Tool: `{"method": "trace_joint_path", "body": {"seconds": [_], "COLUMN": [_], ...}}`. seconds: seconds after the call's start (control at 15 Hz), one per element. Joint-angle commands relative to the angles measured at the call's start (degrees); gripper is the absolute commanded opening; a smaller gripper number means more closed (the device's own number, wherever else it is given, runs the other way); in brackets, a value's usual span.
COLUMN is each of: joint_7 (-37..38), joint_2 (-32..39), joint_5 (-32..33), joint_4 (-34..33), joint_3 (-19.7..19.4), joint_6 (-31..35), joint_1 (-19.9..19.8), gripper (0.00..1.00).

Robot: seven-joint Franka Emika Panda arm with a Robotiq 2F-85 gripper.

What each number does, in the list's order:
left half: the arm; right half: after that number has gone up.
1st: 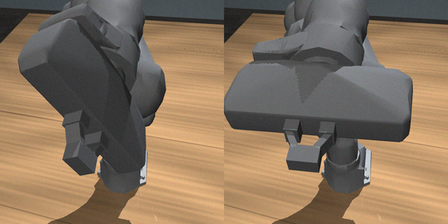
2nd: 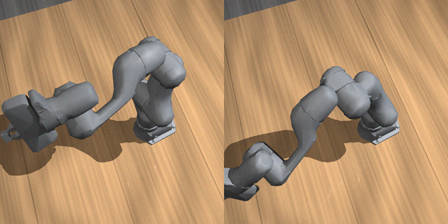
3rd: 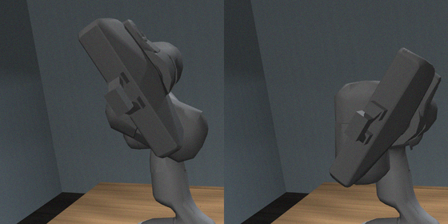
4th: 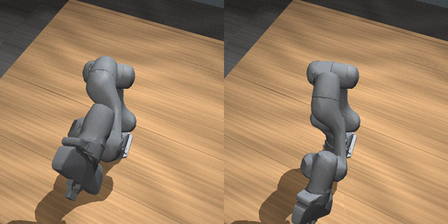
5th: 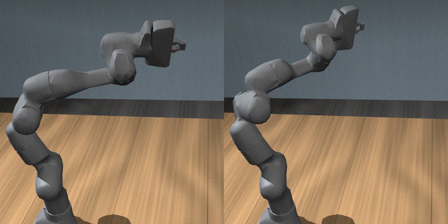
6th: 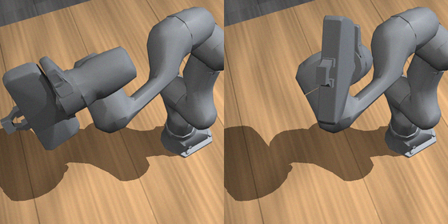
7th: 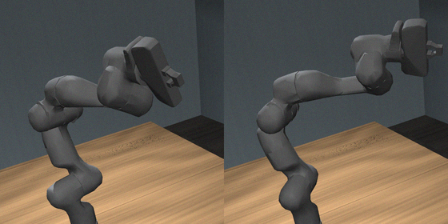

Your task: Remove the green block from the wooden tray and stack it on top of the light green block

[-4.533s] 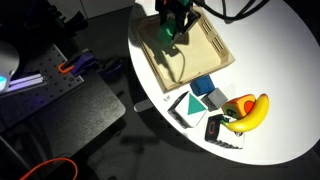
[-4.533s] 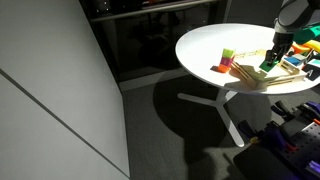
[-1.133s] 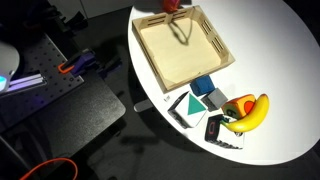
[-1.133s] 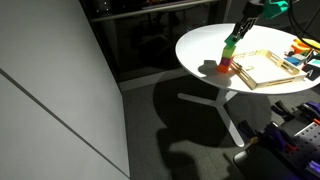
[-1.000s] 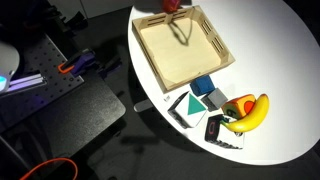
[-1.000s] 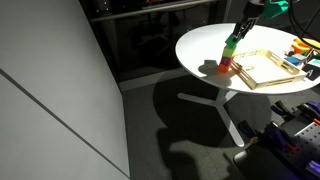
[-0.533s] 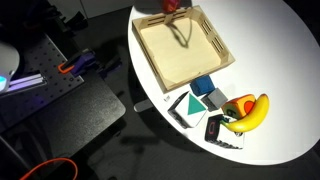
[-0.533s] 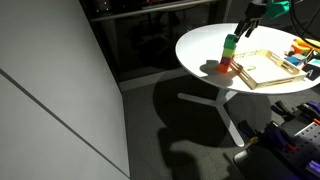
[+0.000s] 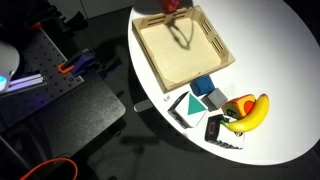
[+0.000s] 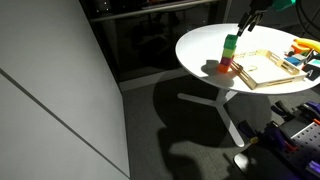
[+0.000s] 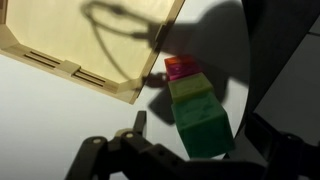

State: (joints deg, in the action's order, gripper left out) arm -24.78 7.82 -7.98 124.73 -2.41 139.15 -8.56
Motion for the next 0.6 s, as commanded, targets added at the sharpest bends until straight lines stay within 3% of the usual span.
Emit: {"method": "trace_joint_path", "body": {"seconds": [0.0, 0.53], "joint_7": [1.8, 14.6], "joint_2": [-4.2, -10.5], "joint_5": [1.0, 9.6], "joint_4": [2.6, 8.2], "joint_3": [-1.0, -2.8], "joint_6": [-3.1, -11.8], "joint_1": [0.2, 0.9], "gripper": [1.00, 1.00]}}
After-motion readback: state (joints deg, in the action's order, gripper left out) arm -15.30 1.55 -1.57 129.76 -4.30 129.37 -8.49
